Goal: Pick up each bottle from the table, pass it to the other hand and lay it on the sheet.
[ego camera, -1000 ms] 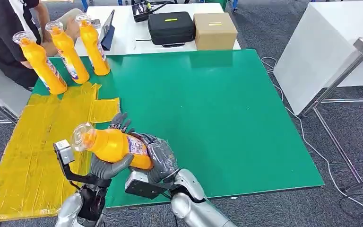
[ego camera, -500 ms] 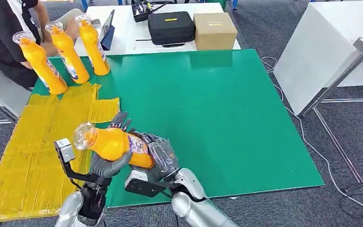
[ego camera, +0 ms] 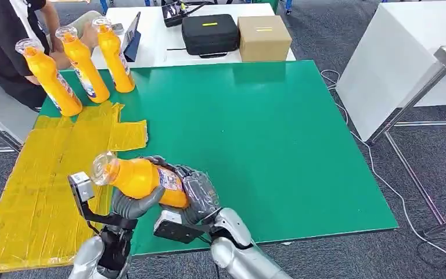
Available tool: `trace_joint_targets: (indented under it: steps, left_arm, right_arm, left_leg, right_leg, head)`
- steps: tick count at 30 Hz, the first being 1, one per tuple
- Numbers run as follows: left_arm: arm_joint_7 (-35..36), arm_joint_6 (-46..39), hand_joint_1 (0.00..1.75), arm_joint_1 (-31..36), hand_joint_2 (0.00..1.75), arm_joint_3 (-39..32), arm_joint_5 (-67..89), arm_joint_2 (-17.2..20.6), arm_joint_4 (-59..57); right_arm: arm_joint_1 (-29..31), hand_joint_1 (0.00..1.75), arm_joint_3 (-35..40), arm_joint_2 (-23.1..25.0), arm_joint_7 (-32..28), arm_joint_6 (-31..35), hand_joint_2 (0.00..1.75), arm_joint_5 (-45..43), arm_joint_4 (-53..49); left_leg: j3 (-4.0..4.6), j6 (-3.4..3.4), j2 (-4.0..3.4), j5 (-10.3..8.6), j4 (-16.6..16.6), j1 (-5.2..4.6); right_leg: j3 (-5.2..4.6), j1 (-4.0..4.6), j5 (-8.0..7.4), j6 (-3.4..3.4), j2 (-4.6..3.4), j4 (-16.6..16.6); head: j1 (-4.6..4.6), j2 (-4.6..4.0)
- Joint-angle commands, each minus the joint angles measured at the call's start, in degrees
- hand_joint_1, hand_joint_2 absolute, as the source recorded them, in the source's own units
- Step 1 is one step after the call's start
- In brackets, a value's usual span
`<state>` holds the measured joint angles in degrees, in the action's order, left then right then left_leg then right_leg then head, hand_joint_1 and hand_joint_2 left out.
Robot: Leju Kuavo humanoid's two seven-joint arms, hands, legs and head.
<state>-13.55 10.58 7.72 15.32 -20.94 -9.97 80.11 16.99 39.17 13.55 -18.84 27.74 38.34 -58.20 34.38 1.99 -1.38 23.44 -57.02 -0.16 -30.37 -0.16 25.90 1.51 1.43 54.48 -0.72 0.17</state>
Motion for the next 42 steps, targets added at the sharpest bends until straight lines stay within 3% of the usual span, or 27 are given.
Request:
trace_joint_targets:
  steps: [1, 2, 3, 4, 5, 15, 20, 21, 24, 26, 28, 35, 40, 42]
  left_arm:
    - [-1.4, -0.5, 1.75, 1.0, 1.75, 0.6, 0.7, -0.3, -2.6]
    - [-1.5, -0.6, 1.75, 1.0, 1.75, 0.6, 0.7, -0.3, -2.6]
    - [-1.7, -0.7, 1.75, 1.1, 1.75, 0.8, 1.0, -0.1, -2.6]
    - [-2.2, -1.4, 1.75, 0.8, 1.75, 1.1, 1.4, 0.4, -2.5]
    - [-2.7, -1.8, 1.75, 0.4, 1.75, 0.8, 1.2, 0.6, -2.1]
    - [-4.8, -5.2, 1.75, -3.6, 1.75, -3.9, 1.9, 2.1, 2.4]
    - [-8.3, -13.3, 1.75, -6.1, 1.75, -8.1, 11.3, 2.2, 6.4]
    - [-8.9, -15.2, 1.75, -6.5, 1.75, -8.6, 13.8, 2.1, 7.2]
    - [-14.6, -31.9, 1.75, -6.7, 1.75, -6.8, 40.7, 2.9, 9.7]
    - [-14.9, -35.3, 1.75, -6.1, 1.75, -5.4, 49.6, 3.5, 10.4]
    - [-13.5, -37.3, 1.75, -5.3, 1.75, -4.6, 55.8, 4.2, 10.1]
    - [-13.4, -37.5, 1.75, -5.1, 1.75, -4.5, 56.1, 4.1, 10.1]
    - [-5.6, -46.8, 1.75, -2.4, 1.75, -2.5, 84.3, 5.6, 5.4]
    - [1.1, -44.0, 1.75, -0.5, 1.75, -1.5, 95.5, 5.5, 1.3]
  right_arm:
    - [-3.2, 1.75, 1.0, -3.9, -2.5, 0.2, 1.75, -3.1, 1.0]
    - [-3.4, 1.75, 1.0, -4.1, -2.8, -0.2, 1.75, -3.7, 0.7]
    - [-3.9, 1.43, 0.7, -4.5, -3.3, -0.5, 1.75, -4.8, -0.2]
    - [-4.5, 0.35, 0.5, -5.2, -4.0, -1.4, 1.75, -6.4, -2.1]
    - [-4.8, 0.00, 0.2, -5.6, -4.2, -1.7, 1.75, -7.1, -3.2]
    - [-8.4, 0.00, -3.6, -7.3, -3.4, -1.7, 1.75, -6.7, -10.8]
    - [-10.3, 0.00, -8.0, -8.2, -2.3, -1.3, 1.75, -3.5, -16.6]
    - [-10.9, 0.00, -8.6, -8.4, -2.2, -1.2, 1.75, -3.0, -17.8]
    - [-13.7, 0.00, -11.3, -10.3, -2.1, 1.9, 1.75, -1.7, -22.6]
    - [-15.5, 0.00, -12.4, -11.8, -2.6, 3.3, 1.75, -1.6, -25.6]
    - [-16.9, 0.00, -13.1, -12.5, -3.3, 4.3, 1.75, -2.0, -27.8]
    - [-17.3, 0.00, -13.1, -12.7, -3.3, 4.5, 1.75, -2.0, -28.4]
    - [-20.0, 0.00, -12.6, -13.1, -3.8, 6.7, 1.75, -0.5, -34.1]
    - [-20.9, 0.00, -12.3, -12.9, -3.0, 6.3, 1.75, 0.8, -35.8]
  left_leg:
    - [-0.30, -0.11, 0.29, 0.05, 0.1, 0.04]
    - [-0.18, -0.07, 0.23, 0.02, 0.1, 0.04]
    - [-0.30, -0.11, 0.36, 0.05, 0.1, 0.03]
    - [-0.20, -0.08, 0.28, 0.02, 0.1, 0.02]
    - [-0.31, -0.12, 0.37, 0.07, 0.1, 0.03]
    - [-0.07, -0.08, 0.05, 0.05, 0.1, 0.02]
    - [-0.04, -0.08, 0.04, 0.06, 0.0, 0.02]
    - [-0.18, -0.13, 0.06, 0.14, 0.0, 0.02]
    - [-0.07, -0.10, 0.17, 0.08, 0.0, 0.01]
    - [-0.02, -0.08, 0.29, 0.05, 0.0, 0.03]
    - [-0.05, -0.09, 0.32, 0.08, 0.0, 0.02]
    - [-0.09, -0.12, 0.20, 0.08, 0.0, -0.02]
    - [-0.15, -0.14, 0.29, 0.10, 0.0, 0.00]
    - [-0.05, -0.09, 0.31, 0.03, 0.0, -0.01]
  right_leg:
    - [0.38, 0.00, 0.09, -0.02, 0.09, -0.2]
    - [0.24, 0.02, 0.05, -0.01, 0.10, -0.1]
    - [0.39, -0.01, 0.11, -0.01, 0.16, -0.2]
    - [0.27, 0.00, 0.07, -0.01, 0.14, -0.1]
    - [0.39, -0.01, 0.13, -0.01, 0.14, -0.2]
    - [0.11, 0.00, 0.03, -0.02, -0.08, -0.1]
    - [0.07, 0.00, 0.04, -0.02, -0.08, 0.0]
    - [0.21, -0.01, 0.11, -0.03, -0.15, 0.0]
    - [0.12, -0.01, 0.09, -0.01, -0.01, 0.0]
    - [0.11, 0.00, 0.10, -0.01, 0.14, 0.0]
    - [0.14, -0.01, 0.13, -0.01, 0.14, 0.0]
    - [0.13, -0.02, 0.08, -0.03, 0.02, 0.0]
    - [0.20, -0.02, 0.13, -0.04, 0.08, -0.1]
    - [0.09, -0.02, 0.09, -0.02, 0.17, -0.1]
  head:
    - [0.00, 0.02]
    - [0.02, 0.00]
    - [0.00, 0.00]
    - [0.00, 0.00]
    - [0.00, 0.00]
    - [0.00, 0.00]
    - [0.00, 0.00]
    - [0.00, 0.00]
    - [-0.02, 0.00]
    - [-0.02, 0.02]
    - [0.00, 0.02]
    - [0.00, 0.02]
    - [0.02, 0.00]
    - [0.00, 0.00]
